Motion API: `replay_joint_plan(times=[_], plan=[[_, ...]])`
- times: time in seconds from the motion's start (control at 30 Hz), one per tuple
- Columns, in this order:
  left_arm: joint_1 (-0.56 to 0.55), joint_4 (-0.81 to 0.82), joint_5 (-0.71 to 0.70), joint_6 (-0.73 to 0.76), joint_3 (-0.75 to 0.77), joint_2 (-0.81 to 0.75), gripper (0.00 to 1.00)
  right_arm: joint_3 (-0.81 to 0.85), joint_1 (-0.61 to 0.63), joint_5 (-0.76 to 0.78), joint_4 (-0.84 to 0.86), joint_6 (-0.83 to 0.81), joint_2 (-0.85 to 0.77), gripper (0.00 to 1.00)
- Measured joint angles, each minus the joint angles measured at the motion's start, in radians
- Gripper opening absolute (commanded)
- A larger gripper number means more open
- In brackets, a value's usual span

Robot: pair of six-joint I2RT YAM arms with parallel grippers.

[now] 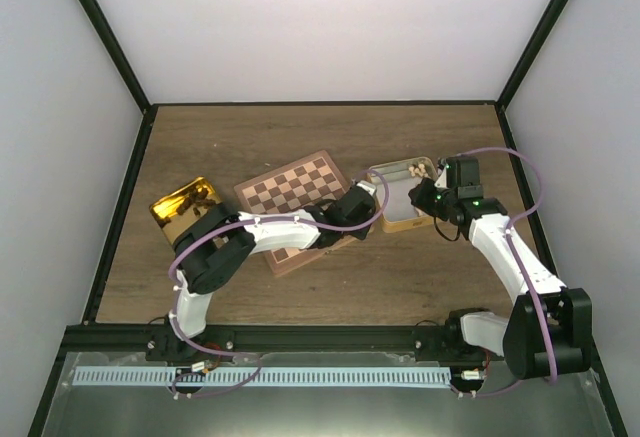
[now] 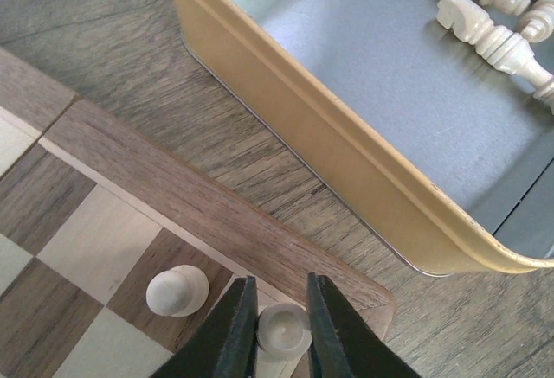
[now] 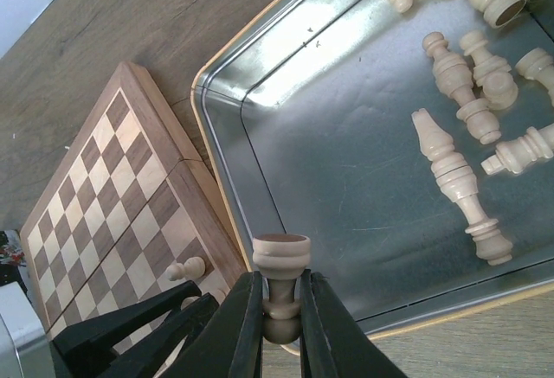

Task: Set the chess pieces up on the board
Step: Place the chess piece on the chessboard.

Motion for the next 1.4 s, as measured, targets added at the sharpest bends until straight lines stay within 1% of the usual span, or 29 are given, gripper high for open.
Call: replay_joint_plan(times=[0.13, 0.33, 0.5, 0.57, 0.67, 0.77, 0.9, 1.0, 1.03, 1.1, 1.17, 1.3, 1.4], plan=[[0.0, 0.014, 0.002, 0.003, -0.005, -0.001, 0.28, 0.0, 0.0, -0.005, 0.0, 0.0, 0.0, 0.06], [0.0, 0.023, 0.019, 0.003, -0.037, -0.043, 0.3, 0.0, 0.0, -0.027, 0.0, -0.001, 0.0, 0.06], [0.0, 0.019, 0.037, -0.006, -0.069, -0.138, 0.33, 0.0, 0.0, -0.067, 0.002, -0.017, 0.0, 0.06], [0.0, 0.011, 0.044, -0.016, -0.082, -0.188, 0.36, 0.0, 0.0, -0.108, 0.01, -0.037, 0.0, 0.06], [0.007, -0.002, 0.066, -0.045, -0.097, -0.267, 0.43, 0.0, 0.0, -0.209, 0.043, -0.072, 0.0, 0.06], [0.043, -0.018, 0.117, -0.087, -0.109, -0.344, 0.54, 0.0, 0.01, -0.33, 0.108, -0.105, 0.003, 0.06], [0.148, -0.019, 0.211, -0.161, -0.144, -0.457, 0.62, 0.0, 0.047, -0.468, 0.187, -0.129, 0.035, 0.06], [0.237, -0.001, 0.34, -0.233, -0.19, -0.534, 0.65, 0.0, 0.106, -0.551, 0.23, -0.148, 0.069, 0.06], [0.266, 0.013, 0.391, -0.266, -0.209, -0.552, 0.69, 0.0, 0.134, -0.581, 0.245, -0.159, 0.077, 0.06], [0.321, 0.041, 0.49, -0.328, -0.253, -0.581, 0.73, 0.0, 0.18, -0.623, 0.275, -0.177, 0.084, 0.05], [0.357, 0.052, 0.572, -0.383, -0.294, -0.602, 0.77, 0.002, 0.221, -0.661, 0.315, -0.195, 0.084, 0.06], [0.394, 0.094, 0.723, -0.483, -0.352, -0.635, 0.79, 0.025, 0.269, -0.716, 0.381, -0.224, 0.092, 0.06], [0.413, 0.179, 0.822, -0.568, -0.395, -0.657, 0.76, 0.079, 0.293, -0.74, 0.397, -0.252, 0.13, 0.06]])
